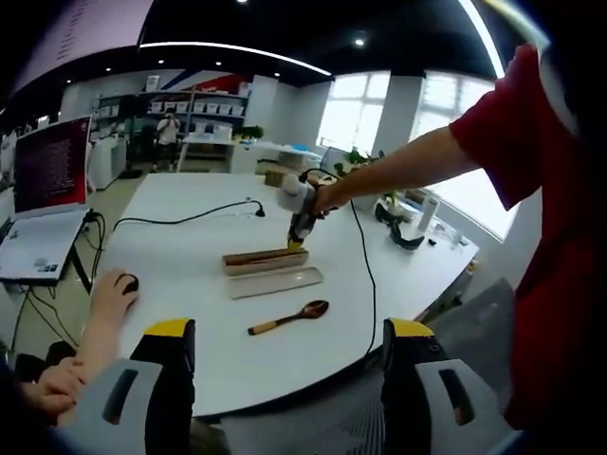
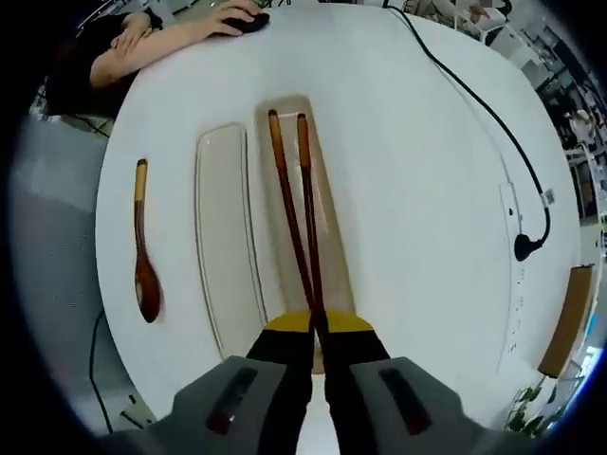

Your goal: Arrange the utensils inside the cutlery case until each visible utensil rests in its matching compartment.

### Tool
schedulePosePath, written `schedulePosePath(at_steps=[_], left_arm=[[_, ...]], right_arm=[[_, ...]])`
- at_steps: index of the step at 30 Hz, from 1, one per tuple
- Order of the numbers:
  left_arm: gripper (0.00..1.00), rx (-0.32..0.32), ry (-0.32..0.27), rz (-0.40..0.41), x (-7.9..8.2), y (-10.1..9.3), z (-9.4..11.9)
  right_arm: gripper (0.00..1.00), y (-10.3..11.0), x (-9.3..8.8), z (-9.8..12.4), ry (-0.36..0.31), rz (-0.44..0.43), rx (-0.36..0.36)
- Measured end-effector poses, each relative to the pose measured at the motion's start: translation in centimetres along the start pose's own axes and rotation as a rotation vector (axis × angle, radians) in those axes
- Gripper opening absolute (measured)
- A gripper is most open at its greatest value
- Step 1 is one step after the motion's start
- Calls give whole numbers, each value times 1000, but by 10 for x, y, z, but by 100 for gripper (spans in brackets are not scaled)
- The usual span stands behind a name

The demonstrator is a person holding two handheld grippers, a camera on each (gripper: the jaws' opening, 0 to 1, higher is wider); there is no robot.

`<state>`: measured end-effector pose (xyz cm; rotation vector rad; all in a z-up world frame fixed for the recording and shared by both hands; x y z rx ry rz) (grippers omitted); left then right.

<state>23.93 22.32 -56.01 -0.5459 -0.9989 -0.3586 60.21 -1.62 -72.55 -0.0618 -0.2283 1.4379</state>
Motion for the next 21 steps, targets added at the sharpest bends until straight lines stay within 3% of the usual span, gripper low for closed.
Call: schedulePosePath(at_steps=[3, 4, 8, 10, 13, 17, 19, 21], left_arm=[[82, 8, -14, -2, 3, -3, 1], [82, 6, -9, -1, 3, -4, 0], [82, 12, 0, -6, 3, -5, 0], [82, 13, 0, -8, 4, -5, -1], [82, 15, 1, -10, 5, -5, 0], [82, 16, 6, -12, 6, -4, -1], [82, 16, 6, -14, 7, -5, -2], [82, 13, 3, -13, 8, -5, -2]], right_arm=[[1, 1, -7, -4, 9, -4, 1], [1, -3, -4, -4, -23, 8, -26], [0, -6, -7, -9, 7, -7, 1], [0, -4, -3, -7, -13, 33, -28], [0, 0, 6, -5, -31, -2, -10], [0, -2, 10, -8, -43, 33, -17], [0, -2, 10, -7, -42, 5, -15], [0, -8, 12, -6, -82, -62, -23]])
Point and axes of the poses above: the point that each gripper's makers call its tool centre point, and the gripper's own axes: z roughly backward along the fingers, y roughly to its left, x roughly out of its top, the point moved 7 cm from there along z, roughly backward along the fingers, and after that the axes turned 9 degrees about -x, right-handed, at the moved point
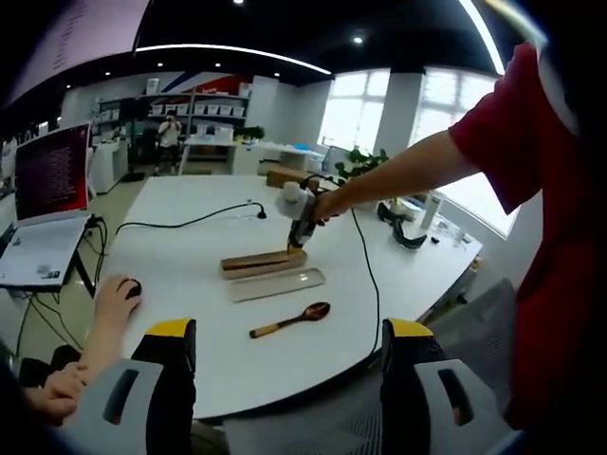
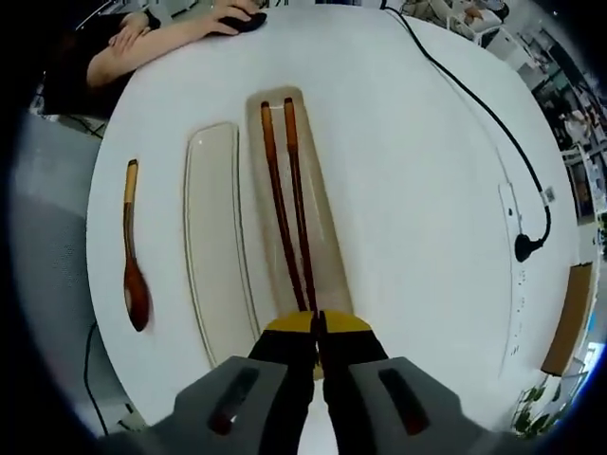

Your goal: Arrange the utensils inside the cutlery case until each visible utensil rests in its matching compartment.

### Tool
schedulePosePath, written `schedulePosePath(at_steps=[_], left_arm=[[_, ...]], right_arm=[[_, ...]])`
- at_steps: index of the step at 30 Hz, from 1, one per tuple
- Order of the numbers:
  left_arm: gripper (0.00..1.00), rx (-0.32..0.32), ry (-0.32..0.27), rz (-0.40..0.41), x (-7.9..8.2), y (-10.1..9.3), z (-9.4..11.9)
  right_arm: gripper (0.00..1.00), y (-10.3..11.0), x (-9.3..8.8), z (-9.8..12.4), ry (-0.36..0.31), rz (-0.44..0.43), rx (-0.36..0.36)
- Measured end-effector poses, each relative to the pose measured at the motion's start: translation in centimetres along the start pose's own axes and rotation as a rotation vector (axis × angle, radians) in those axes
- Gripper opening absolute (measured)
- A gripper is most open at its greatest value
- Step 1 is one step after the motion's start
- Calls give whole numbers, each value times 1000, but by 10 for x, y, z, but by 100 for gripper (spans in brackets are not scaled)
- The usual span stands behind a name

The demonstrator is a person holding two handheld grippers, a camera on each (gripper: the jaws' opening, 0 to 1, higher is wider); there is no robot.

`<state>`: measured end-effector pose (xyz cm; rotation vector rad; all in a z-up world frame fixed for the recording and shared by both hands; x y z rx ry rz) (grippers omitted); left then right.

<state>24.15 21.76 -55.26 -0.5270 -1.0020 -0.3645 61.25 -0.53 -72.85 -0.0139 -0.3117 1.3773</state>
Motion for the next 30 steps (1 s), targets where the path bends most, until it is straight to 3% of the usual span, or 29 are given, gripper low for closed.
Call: schedulePosePath(at_steps=[6, 16, 24, 30], left_arm=[[82, -5, 4, -3, -1, 2, 1], [82, -20, -7, -16, 0, 5, 3], [82, -26, -4, -45, 0, 3, 8], [82, -28, -9, -53, -1, -2, 9]], right_arm=[[0, -2, -9, 9, 16, -52, -7], [8, 2, -5, 22, -35, -81, -53], [12, 27, 6, 42, -119, 24, -96], [14, 50, 12, 58, -167, 57, -98]])
Point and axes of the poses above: the point that each gripper's makers call its tool centre point, and the gripper's own axes: z roughly backward along the fingers, y roughly to its left, x roughly out of its top, the point moved 7 cm from there along z, roughly backward along the fingers, and after that the axes turned 9 degrees about -x, right-handed, at the moved point
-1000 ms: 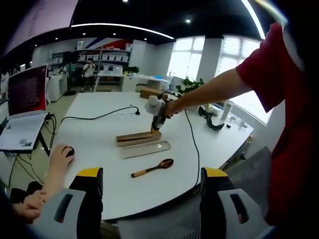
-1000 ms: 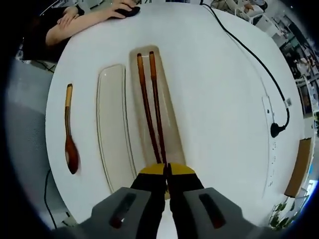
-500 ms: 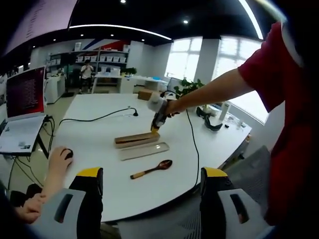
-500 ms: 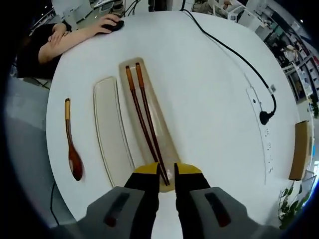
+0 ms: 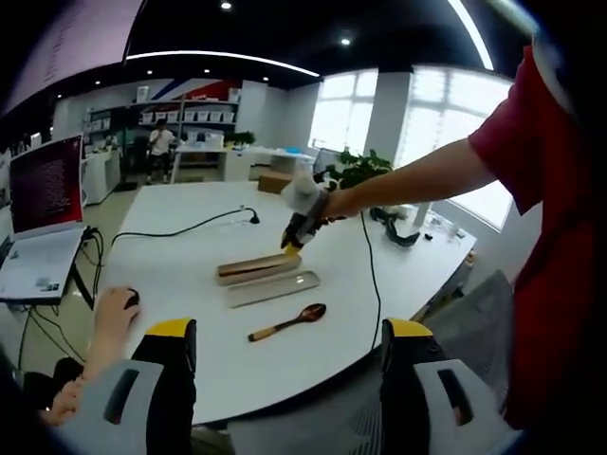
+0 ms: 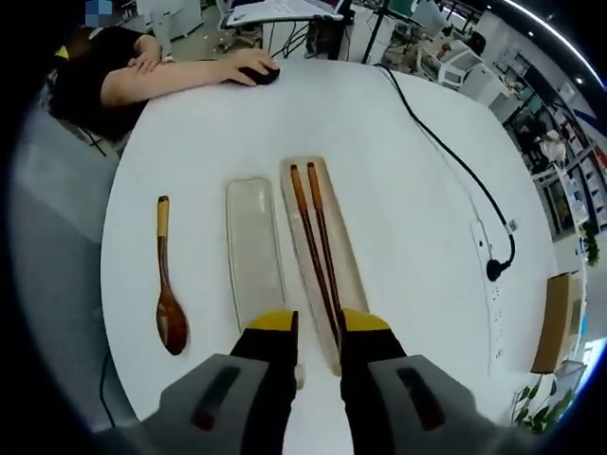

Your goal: Arrange the utensils inside the cutlery case until each visible utensil rests in its matching compartment.

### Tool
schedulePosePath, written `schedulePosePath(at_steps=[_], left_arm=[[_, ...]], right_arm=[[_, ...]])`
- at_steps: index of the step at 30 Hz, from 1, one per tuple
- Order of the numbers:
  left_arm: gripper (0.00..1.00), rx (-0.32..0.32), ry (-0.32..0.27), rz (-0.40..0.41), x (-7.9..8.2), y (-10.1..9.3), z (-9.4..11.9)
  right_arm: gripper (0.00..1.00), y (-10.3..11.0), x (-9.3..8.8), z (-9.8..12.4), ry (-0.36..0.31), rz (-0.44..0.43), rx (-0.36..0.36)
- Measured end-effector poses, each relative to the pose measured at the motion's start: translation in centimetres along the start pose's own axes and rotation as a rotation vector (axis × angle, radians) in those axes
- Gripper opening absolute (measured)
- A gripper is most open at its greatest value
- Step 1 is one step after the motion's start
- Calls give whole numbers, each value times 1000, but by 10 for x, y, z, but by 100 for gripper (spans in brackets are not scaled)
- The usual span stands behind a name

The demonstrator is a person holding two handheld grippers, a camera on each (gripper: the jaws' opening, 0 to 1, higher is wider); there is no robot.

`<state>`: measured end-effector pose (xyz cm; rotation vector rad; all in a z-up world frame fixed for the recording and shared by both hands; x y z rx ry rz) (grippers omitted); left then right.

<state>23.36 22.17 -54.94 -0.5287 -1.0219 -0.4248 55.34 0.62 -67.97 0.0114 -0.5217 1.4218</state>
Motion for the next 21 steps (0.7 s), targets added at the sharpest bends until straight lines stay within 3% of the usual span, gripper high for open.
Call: schedulePosePath(at_steps=[11, 18, 21], left_arm=[[82, -7, -3, -17, 1, -3, 1], [81, -1, -18, -24, 4, -3, 4], [81, -3, -15, -26, 2, -5, 4]], right_arm=[[18, 21, 8, 17, -28, -7, 10], [20, 32, 11, 18, -42, -11, 26], [21, 47, 11, 15, -50, -21, 46]])
Point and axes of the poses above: the point that each gripper's makers call its tool centre point, and the gripper's own axes: z roughly backward along the fingers, y roughly to its left, x roughly out of its top, the point moved 7 cm from there along z, roughly backward along the fingers, and after that the axes turned 9 degrees about -x, right-handed, at the moved point
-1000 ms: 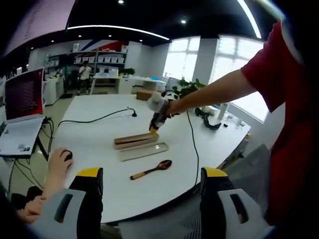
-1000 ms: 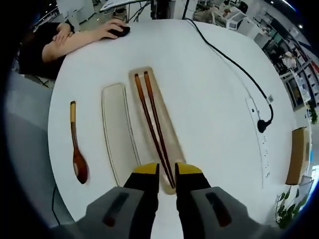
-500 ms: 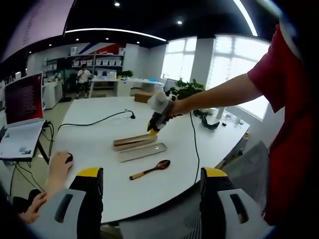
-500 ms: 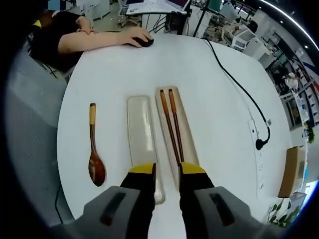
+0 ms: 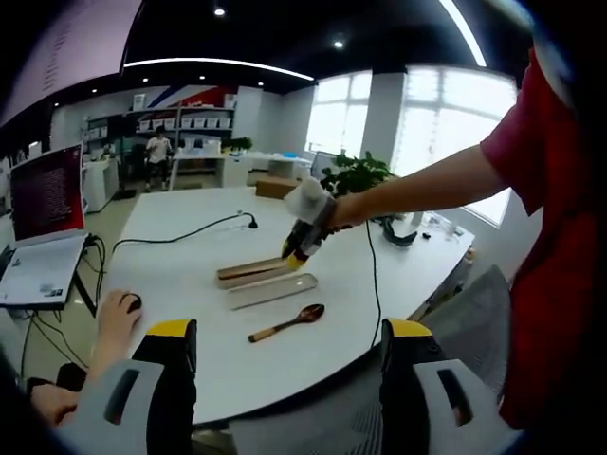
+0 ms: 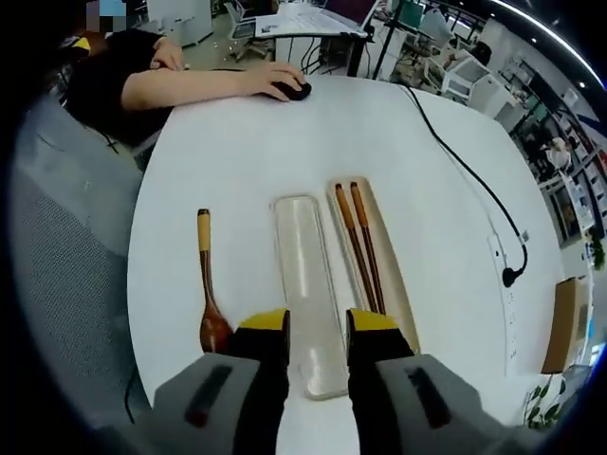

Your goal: Arrange the utensils inside the cutlery case until each visible utensil rests in its matching compartment.

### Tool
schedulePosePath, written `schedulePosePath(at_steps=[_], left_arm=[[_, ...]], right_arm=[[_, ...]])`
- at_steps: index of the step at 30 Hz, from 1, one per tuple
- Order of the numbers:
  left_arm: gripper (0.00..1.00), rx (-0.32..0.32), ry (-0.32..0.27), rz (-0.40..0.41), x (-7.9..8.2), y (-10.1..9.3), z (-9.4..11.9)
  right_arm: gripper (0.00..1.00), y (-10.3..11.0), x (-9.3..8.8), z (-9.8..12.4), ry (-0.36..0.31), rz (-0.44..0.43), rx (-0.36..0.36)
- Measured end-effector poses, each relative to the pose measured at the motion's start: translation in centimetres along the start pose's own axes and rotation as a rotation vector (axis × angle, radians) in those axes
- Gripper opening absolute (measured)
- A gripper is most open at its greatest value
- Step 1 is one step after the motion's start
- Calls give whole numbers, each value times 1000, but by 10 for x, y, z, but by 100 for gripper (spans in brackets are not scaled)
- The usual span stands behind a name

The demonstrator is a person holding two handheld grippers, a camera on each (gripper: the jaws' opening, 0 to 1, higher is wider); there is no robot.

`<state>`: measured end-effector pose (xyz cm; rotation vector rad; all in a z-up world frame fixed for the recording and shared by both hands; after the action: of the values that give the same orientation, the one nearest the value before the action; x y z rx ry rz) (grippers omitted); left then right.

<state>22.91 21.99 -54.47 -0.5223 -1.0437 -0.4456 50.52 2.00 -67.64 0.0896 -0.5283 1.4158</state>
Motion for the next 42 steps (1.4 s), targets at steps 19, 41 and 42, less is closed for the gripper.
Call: schedulePosePath(at_steps=[19, 41, 42], left_arm=[[81, -19, 17, -1, -6, -3, 0], [80, 15, 10, 8, -12, 2, 10], [80, 11, 7, 18, -12, 3, 9]], right_arm=[[22, 60, -10, -28, 7, 0, 102], [16, 106, 0, -53, 40, 103, 158], [16, 108, 0, -53, 42, 115, 166]])
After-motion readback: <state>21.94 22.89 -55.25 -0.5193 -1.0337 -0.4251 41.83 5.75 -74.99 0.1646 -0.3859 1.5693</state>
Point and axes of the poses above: the point that each gripper's makers call its tool centre point, and the gripper's own axes: z roughly backward along the fingers, y roughly to its left, x roughly out of its top, the point moved 7 cm from there along z, roughly backward along the fingers, and after that the axes turned 9 degrees about -x, right-handed, at the moved point
